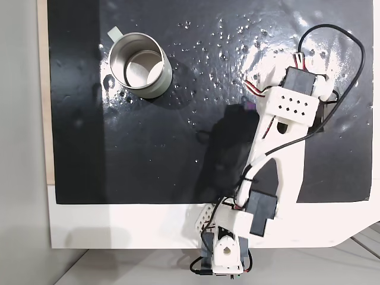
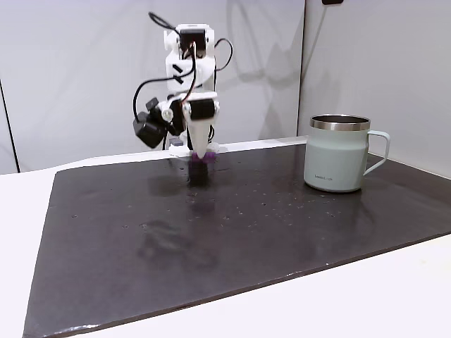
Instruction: Grasp a pengrip and put it in the cup.
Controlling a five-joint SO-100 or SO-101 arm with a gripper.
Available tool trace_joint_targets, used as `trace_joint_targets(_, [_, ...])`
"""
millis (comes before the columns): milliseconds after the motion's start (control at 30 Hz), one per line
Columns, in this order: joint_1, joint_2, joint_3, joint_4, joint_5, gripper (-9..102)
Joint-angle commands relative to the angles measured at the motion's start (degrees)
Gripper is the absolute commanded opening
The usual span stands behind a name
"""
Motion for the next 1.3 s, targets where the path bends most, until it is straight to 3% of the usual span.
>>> trace_joint_targets(0, [-1.6,10.3,-5.6,6.2,1.1,0])
trace_joint_targets(267, [-3.4,27.3,-3.5,8.2,1.1,0])
trace_joint_targets(533, [-9.8,29.1,-8.1,8.1,5.2,0])
trace_joint_targets(1000, [-26.3,8.8,-38.9,7.8,16.4,0])
trace_joint_targets(1267, [-34.4,-2.5,-46.8,6.8,17.6,0])
